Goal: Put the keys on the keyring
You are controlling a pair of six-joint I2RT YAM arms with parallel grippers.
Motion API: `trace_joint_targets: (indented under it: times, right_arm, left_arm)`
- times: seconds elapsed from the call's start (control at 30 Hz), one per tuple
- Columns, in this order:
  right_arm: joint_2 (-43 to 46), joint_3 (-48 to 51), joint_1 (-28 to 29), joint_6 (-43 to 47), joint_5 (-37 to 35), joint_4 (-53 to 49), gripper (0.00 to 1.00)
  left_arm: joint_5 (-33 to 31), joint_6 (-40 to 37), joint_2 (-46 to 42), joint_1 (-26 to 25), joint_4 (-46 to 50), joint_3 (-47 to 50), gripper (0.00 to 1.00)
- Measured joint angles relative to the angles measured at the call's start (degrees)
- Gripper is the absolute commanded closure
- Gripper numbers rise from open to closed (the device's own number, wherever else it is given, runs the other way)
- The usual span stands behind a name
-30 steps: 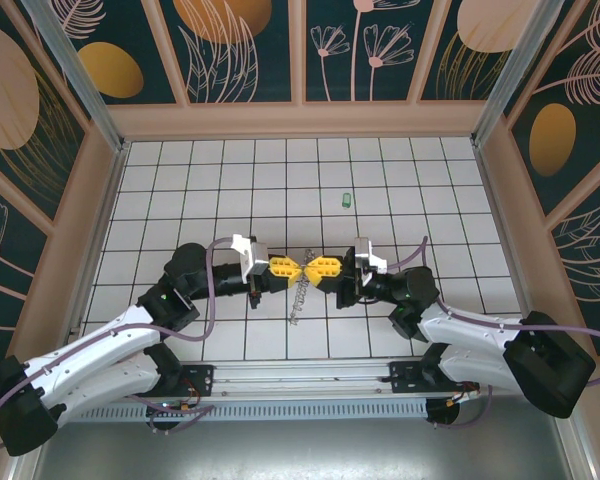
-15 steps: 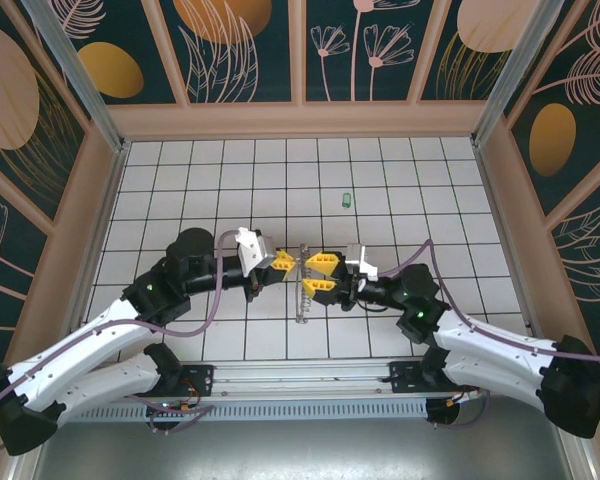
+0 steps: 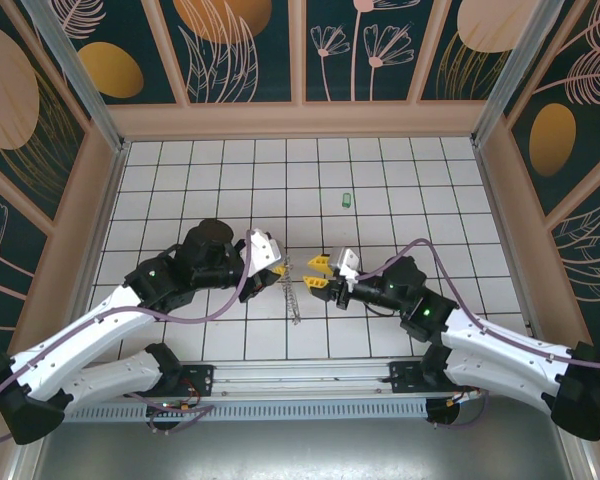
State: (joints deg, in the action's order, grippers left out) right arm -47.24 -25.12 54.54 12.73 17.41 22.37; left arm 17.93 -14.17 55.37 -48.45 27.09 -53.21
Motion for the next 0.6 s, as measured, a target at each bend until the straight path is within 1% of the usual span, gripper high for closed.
trace_joint_targets:
  times: [0.23, 0.6]
  right_arm:
    - [-1.4, -1.3, 0.3, 2.0, 0.7, -1.8, 0.69]
    - [-5.7, -3.6, 0.6, 3.4, 4.2, -2.2, 0.70]
  left_arm:
    - [0.0, -1.6, 2.5, 0.0, 3.5, -0.9, 1.00]
    - [0.1, -2.3, 3.3, -1.4, 4.3, -2.3, 1.00]
